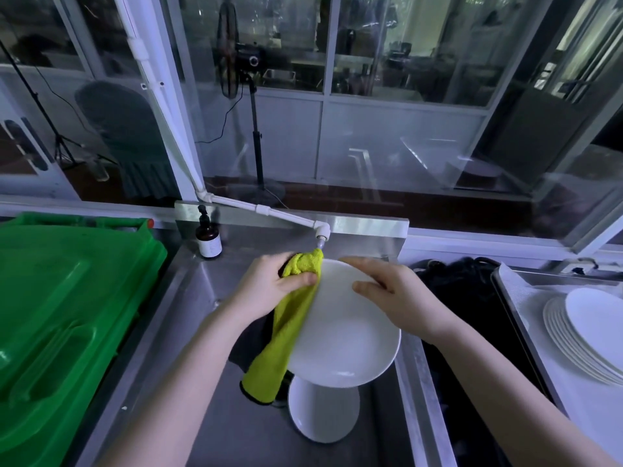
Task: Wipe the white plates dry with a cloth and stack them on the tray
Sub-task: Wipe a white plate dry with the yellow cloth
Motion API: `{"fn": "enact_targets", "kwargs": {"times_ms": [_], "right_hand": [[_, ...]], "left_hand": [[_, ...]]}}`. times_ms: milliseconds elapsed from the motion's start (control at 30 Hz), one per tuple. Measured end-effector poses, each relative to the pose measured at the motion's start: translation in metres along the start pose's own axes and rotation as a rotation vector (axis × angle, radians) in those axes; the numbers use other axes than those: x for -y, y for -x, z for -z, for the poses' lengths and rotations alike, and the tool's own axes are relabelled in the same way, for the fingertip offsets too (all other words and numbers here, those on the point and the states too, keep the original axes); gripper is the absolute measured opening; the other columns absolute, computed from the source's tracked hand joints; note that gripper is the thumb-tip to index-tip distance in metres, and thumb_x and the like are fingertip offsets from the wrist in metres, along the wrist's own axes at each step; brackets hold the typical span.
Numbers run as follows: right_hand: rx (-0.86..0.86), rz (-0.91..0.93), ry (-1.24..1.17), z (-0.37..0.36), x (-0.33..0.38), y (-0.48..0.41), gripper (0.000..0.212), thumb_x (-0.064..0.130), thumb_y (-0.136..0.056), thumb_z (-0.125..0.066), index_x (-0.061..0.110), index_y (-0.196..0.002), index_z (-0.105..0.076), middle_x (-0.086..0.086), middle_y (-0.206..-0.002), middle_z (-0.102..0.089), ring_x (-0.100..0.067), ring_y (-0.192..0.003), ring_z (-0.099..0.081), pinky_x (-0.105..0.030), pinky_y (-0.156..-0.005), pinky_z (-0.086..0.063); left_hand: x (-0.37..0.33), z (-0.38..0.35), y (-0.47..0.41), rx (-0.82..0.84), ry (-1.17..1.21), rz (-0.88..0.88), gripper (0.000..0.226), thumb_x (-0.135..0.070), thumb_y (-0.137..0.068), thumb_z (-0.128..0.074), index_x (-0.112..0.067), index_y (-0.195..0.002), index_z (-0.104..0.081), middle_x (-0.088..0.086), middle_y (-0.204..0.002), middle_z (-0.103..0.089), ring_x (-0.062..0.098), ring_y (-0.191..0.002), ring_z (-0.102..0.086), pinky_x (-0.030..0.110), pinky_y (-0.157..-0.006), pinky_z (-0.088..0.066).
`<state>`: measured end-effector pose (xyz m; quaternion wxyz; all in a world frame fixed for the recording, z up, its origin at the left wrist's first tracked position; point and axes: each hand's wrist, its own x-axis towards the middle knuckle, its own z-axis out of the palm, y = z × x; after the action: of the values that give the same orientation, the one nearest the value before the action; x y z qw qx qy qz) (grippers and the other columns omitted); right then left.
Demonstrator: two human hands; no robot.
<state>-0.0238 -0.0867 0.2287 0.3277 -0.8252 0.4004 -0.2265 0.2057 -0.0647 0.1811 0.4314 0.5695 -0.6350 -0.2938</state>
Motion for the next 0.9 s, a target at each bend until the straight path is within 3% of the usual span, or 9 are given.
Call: {"fn": "enact_targets", "kwargs": {"times_ms": [100,233,300,400,533,600,733,800,900], "right_hand": [[-0.072,-0.015,-0.168,0.010,-0.008,0.001,0.046,0.000,-0.096,-0.057,0.038,-0.119,-0.068,0.020,-0.105,-0.073,0.005,-0.095,-0.065,-0.013,-0.081,-0.049],[-0.242,-0.101,-0.422,0.004,-0.024,0.007,0.049,-0.004,-0.096,-0.053,0.037,-0.117,-0.071,0.000,-0.106,-0.075,-0.018,-0.097,-0.068,-0.036,-0.084,-0.053],[-0.259,-0.166,-0.509,-0.003,-0.030,0.016,0.050,-0.004,-0.096,-0.054,0.040,-0.112,-0.072,0.000,-0.104,-0.075,-0.019,-0.095,-0.068,-0.037,-0.078,-0.053],[-0.180,-0.187,-0.483,0.005,-0.032,0.022,0.037,0.003,-0.096,-0.061,0.035,-0.113,-0.067,0.003,-0.097,-0.075,-0.019,-0.089,-0.071,-0.032,-0.071,-0.057],[-0.104,-0.105,-0.028,0.012,-0.014,-0.001,0.019,0.034,-0.095,-0.065,0.027,-0.113,-0.066,0.008,-0.098,-0.072,-0.010,-0.091,-0.067,-0.027,-0.081,-0.051],[-0.112,0.009,0.173,0.005,-0.002,-0.009,0.020,0.035,-0.098,-0.060,0.021,-0.109,-0.069,0.002,-0.093,-0.072,-0.016,-0.086,-0.064,-0.029,-0.080,-0.046],[-0.196,0.078,0.153,0.000,-0.002,-0.009,0.019,0.034,-0.098,-0.058,0.018,-0.094,-0.069,-0.001,-0.075,-0.067,-0.021,-0.071,-0.059,-0.030,-0.071,-0.045],[-0.317,0.008,0.025,0.001,-0.009,-0.008,0.026,0.035,-0.098,-0.059,0.017,-0.079,-0.063,0.004,-0.064,-0.057,-0.010,-0.061,-0.049,-0.021,-0.061,-0.039],[-0.524,-0.103,-0.162,-0.013,-0.011,-0.002,0.037,0.033,-0.099,-0.058,0.010,-0.071,-0.057,-0.002,-0.061,-0.048,-0.005,-0.060,-0.039,-0.023,-0.056,-0.031]], "left_hand": [[0.017,-0.015,0.017,-0.240,0.322,0.222,0.026,-0.047,-0.073,-0.075,-0.026,-0.086,-0.070,-0.006,-0.082,-0.075,0.007,-0.076,-0.066,0.026,-0.075,-0.051],[0.029,-0.059,0.035,-0.548,0.828,0.589,0.018,-0.035,-0.081,-0.075,-0.017,-0.080,-0.073,0.001,-0.080,-0.076,0.023,-0.082,-0.068,0.042,-0.079,-0.055],[0.030,-0.061,0.033,-0.546,0.780,0.608,0.016,-0.030,-0.088,-0.071,-0.016,-0.081,-0.073,0.004,-0.084,-0.076,0.024,-0.082,-0.069,0.046,-0.083,-0.055],[0.023,-0.047,0.028,-0.511,0.582,0.475,0.018,-0.032,-0.088,-0.071,-0.015,-0.084,-0.071,0.005,-0.086,-0.076,0.020,-0.081,-0.067,0.037,-0.078,-0.055],[-0.009,-0.027,0.015,-0.273,0.120,0.149,0.037,-0.043,-0.079,-0.072,-0.006,-0.083,-0.068,0.017,-0.076,-0.068,0.019,-0.068,-0.054,0.034,-0.063,-0.042],[-0.025,-0.024,0.010,-0.169,0.011,0.048,0.035,-0.045,-0.074,-0.068,-0.010,-0.081,-0.068,0.013,-0.070,-0.065,0.015,-0.064,-0.049,0.036,-0.061,-0.042],[-0.025,-0.013,0.011,-0.161,0.038,0.053,0.038,-0.047,-0.074,-0.066,-0.011,-0.084,-0.069,0.015,-0.076,-0.067,0.019,-0.065,-0.052,0.034,-0.063,-0.043],[-0.016,-0.012,0.019,-0.279,0.158,0.130,0.030,-0.048,-0.078,-0.067,-0.018,-0.082,-0.068,0.009,-0.077,-0.070,0.016,-0.068,-0.056,0.029,-0.063,-0.044],[-0.006,-0.026,0.034,-0.502,0.500,0.334,0.017,-0.036,-0.088,-0.070,-0.022,-0.079,-0.069,-0.005,-0.073,-0.073,0.006,-0.068,-0.063,0.019,-0.060,-0.049]]}}
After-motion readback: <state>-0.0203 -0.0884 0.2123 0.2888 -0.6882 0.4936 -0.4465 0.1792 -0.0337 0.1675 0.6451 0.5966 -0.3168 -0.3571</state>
